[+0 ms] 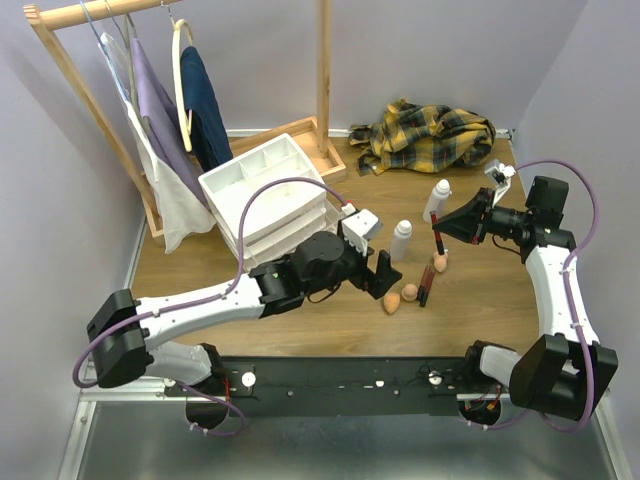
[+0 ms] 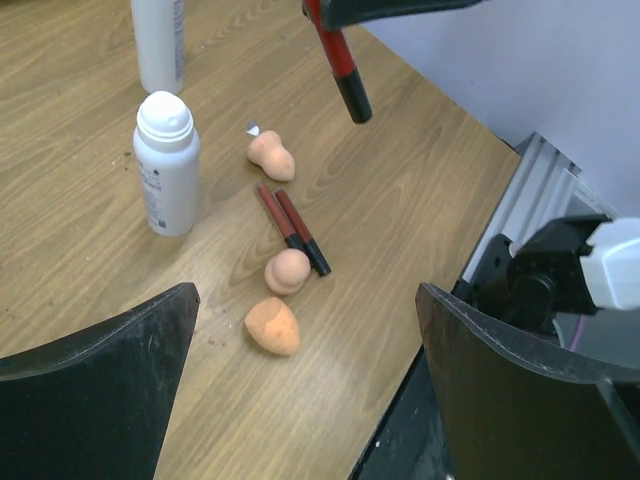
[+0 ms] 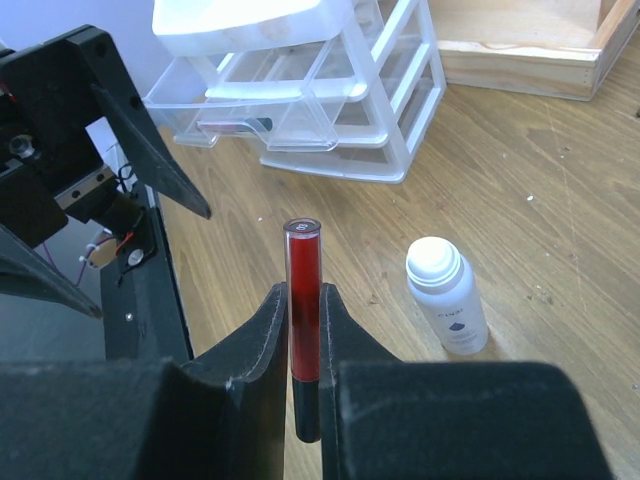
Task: Organize the makeup
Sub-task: Pick up the lipstick at the center of the board.
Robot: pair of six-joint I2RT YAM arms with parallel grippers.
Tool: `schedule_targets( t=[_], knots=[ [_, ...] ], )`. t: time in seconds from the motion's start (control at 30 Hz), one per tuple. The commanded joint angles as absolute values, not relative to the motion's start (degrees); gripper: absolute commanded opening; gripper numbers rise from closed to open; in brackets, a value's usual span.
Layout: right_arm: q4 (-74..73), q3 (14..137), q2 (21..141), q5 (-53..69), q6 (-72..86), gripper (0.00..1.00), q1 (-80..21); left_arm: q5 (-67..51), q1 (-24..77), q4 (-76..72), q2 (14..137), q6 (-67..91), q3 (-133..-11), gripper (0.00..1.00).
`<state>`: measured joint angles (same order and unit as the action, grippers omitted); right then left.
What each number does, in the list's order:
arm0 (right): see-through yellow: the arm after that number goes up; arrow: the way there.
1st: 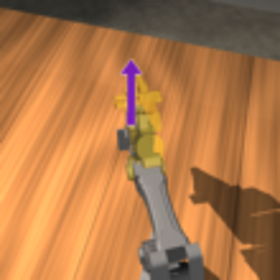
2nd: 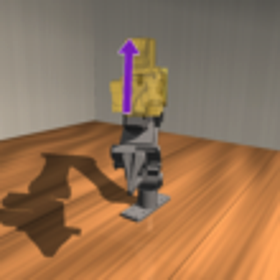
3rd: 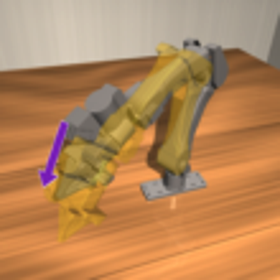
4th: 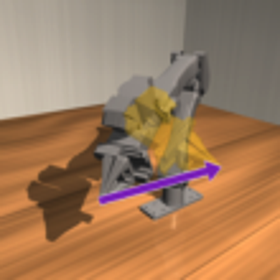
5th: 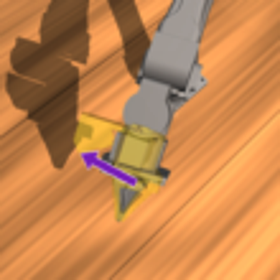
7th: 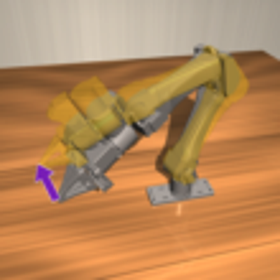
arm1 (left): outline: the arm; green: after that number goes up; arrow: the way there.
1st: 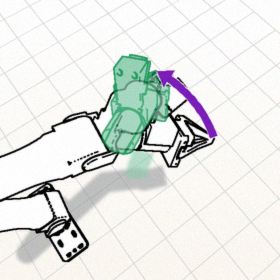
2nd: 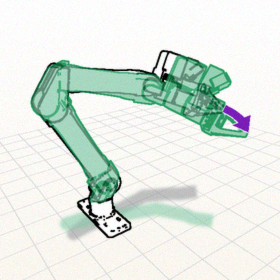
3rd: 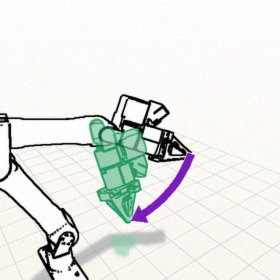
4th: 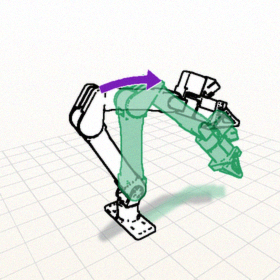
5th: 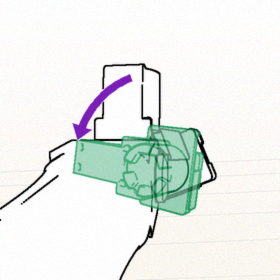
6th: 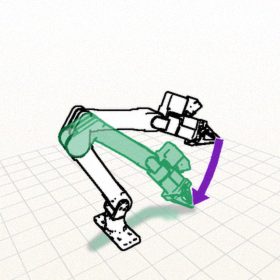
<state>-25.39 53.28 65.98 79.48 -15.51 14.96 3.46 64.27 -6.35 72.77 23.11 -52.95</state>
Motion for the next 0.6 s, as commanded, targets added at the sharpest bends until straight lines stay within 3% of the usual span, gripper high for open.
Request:
schedule_targets(
  t=[0.0,0.3,0.57],
  knots=[
    [-26.3,52.2,66.5,82.4,-16.3,0.01,14.7,6.6,64.9,-9.8,77.9,22.3,-57.6,0.99],
    [-26.4,52.1,67.2,84.6,-15.9,0.01,14.7,7.6,64.8,-15.6,89.3,26.3,-65.4,0.99],
    [-26.8,52.2,67.1,85.2,-16.3,0.01,14.7,7.9,64.8,-16.8,96.5,31.7,-72.0,0.86]
  ],
)
